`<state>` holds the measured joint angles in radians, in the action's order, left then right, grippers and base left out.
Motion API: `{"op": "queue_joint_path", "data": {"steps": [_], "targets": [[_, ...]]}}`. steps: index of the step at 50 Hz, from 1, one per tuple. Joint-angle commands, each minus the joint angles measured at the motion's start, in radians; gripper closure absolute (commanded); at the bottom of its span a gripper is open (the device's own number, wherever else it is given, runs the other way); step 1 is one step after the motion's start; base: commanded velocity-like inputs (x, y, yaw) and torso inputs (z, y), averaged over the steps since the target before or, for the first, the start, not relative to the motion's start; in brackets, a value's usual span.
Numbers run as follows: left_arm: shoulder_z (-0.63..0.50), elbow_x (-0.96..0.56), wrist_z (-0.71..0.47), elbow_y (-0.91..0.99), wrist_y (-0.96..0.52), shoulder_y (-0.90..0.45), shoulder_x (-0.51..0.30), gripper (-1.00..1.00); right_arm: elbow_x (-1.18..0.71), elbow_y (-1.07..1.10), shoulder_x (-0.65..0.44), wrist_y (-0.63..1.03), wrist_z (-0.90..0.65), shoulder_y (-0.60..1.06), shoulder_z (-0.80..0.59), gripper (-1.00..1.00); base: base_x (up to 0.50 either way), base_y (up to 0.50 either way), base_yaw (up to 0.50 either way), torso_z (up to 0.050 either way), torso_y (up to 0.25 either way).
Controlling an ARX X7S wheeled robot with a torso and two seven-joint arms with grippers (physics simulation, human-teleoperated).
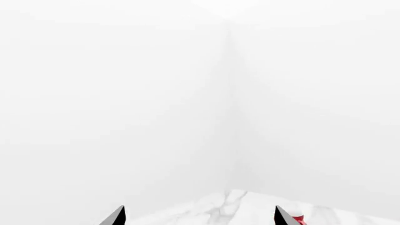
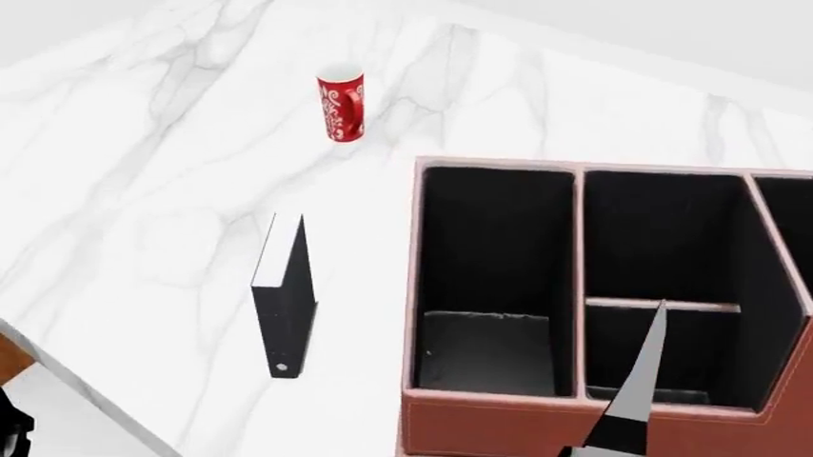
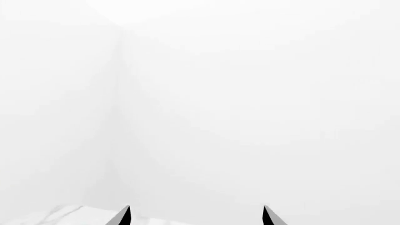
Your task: Pick up the book and place it in the left compartment of the caddy.
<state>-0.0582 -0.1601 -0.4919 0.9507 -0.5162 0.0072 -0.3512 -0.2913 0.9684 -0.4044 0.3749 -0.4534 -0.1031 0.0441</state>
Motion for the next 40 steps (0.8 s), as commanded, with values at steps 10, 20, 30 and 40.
{"op": "queue_joint_path", "data": {"steps": [10, 20, 30, 40], "targets": [[0.026, -0.036, 0.042, -0.006, 0.013, -0.001, 0.014, -1.00, -0.030, -0.014, 0.029, -0.044, 0.020, -0.013, 0.056, -1.00, 0.26, -0.41, 0.00, 0.000, 0.000], [0.027, -0.043, 0.037, -0.004, 0.012, -0.001, 0.009, -1.00, -0.003, -0.002, 0.017, -0.011, -0.005, -0.001, 0.043, -1.00, 0.23, -0.36, 0.00, 0.000, 0.000], [0.024, -0.047, 0.029, -0.002, 0.007, -0.004, 0.004, -1.00, 0.004, -0.004, 0.013, -0.050, 0.002, -0.011, 0.041, -1.00, 0.14, 0.10, 0.00, 0.000, 0.000], [0.019, -0.048, 0.025, -0.007, 0.014, -0.003, -0.001, -1.00, -0.001, -0.007, 0.010, -0.053, -0.003, -0.013, 0.041, -1.00, 0.41, 0.29, 0.00, 0.000, 0.000]]}}
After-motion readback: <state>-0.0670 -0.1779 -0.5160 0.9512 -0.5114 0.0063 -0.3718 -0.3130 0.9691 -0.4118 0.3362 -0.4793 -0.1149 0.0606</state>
